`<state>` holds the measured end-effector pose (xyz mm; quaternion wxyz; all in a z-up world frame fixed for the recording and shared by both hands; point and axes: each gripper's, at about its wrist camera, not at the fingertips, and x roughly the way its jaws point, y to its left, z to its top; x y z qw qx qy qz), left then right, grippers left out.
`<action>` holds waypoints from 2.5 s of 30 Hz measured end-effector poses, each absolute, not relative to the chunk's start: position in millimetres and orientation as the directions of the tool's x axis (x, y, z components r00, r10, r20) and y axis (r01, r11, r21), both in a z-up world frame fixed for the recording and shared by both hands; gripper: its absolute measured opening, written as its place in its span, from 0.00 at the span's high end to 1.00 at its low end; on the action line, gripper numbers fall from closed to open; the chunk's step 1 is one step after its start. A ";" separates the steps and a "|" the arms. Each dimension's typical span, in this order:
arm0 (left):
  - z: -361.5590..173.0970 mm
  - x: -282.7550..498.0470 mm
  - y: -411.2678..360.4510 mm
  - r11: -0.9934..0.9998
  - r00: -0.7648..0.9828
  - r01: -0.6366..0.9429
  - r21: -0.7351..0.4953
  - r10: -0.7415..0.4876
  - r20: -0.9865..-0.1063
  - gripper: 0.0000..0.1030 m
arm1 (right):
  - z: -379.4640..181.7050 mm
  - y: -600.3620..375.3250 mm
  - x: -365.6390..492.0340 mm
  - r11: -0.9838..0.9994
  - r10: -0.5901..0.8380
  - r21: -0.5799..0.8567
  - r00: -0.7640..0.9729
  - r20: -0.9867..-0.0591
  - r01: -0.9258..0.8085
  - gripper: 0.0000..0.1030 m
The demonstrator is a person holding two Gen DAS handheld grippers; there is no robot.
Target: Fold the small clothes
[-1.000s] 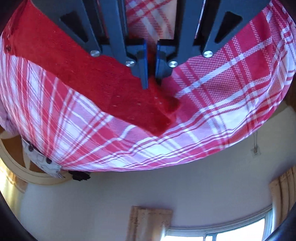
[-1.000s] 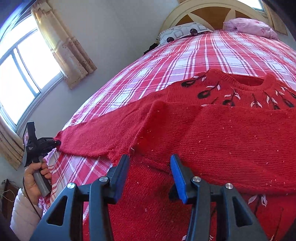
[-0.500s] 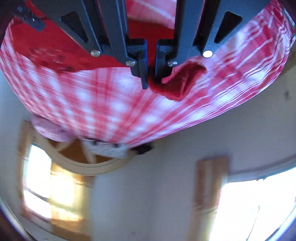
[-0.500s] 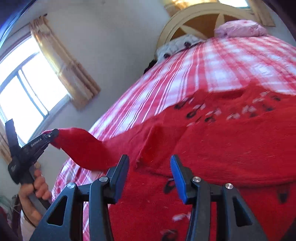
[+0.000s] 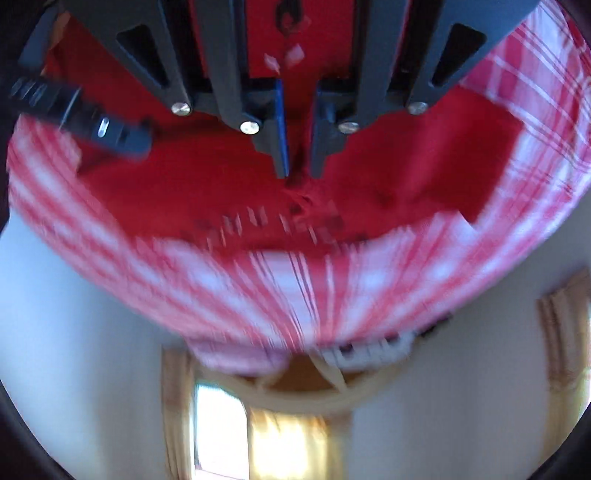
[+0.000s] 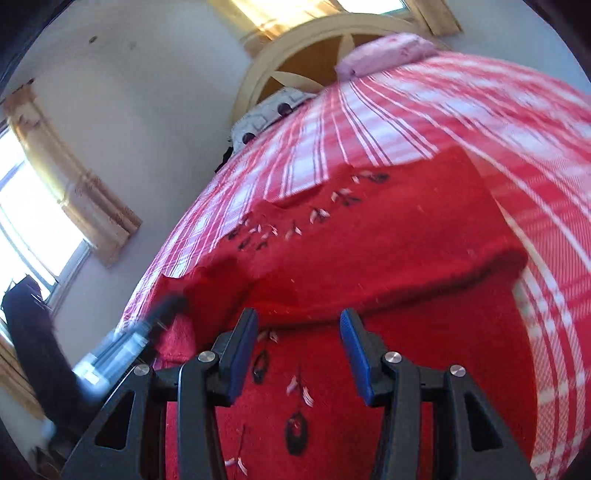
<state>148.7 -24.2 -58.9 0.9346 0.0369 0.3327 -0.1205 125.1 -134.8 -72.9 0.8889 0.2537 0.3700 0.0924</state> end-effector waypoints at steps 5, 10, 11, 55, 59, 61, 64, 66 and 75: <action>-59.3 121.2 3.3 0.970 0.737 0.233 -0.068 -0.222 -0.638 0.26 | -66.9 -134.0 125.4 0.800 0.431 0.599 0.709 -0.558 -0.016 0.23; -48.0 103.8 46.7 0.989 0.785 0.120 -0.088 -0.149 -0.602 0.22 | -57.2 -103.1 149.2 0.837 0.448 0.539 0.683 -0.576 -0.094 0.22; -48.3 104.3 53.9 0.992 0.787 0.092 -0.091 -0.129 -0.604 0.22 | -60.1 -97.6 154.5 0.854 0.430 0.511 0.679 -0.594 -0.094 0.22; -85.4 145.5 65.8 0.983 0.724 -0.088 -0.163 -0.049 -0.688 0.22 | -47.9 -171.8 200.5 0.974 0.200 0.216 0.705 -0.680 -0.068 0.91; -92.0 161.2 45.9 0.990 0.696 -0.061 -0.130 -0.051 -0.716 0.22 | 1.0 -161.3 199.0 0.956 0.270 0.260 0.759 -0.593 -0.136 0.91; -97.5 172.9 36.5 0.990 0.667 -0.057 -0.131 -0.060 -0.742 0.22 | 32.2 -150.4 202.0 0.946 0.307 0.265 0.770 -0.559 -0.185 0.91; -100.8 189.7 23.2 0.991 0.650 -0.066 -0.119 -0.048 -0.759 0.22 | 69.5 -133.5 203.3 0.932 0.354 0.259 0.785 -0.508 -0.253 0.91; -100.8 204.4 24.4 0.989 0.635 -0.128 -0.070 0.027 -0.772 0.22 | 86.5 -125.6 199.2 0.931 0.359 0.243 0.802 -0.477 -0.272 0.91; -107.6 203.3 101.4 0.900 0.632 -0.377 -0.217 0.079 -0.771 0.11 | 68.0 -158.0 190.7 0.942 0.315 0.258 0.825 -0.469 -0.213 0.91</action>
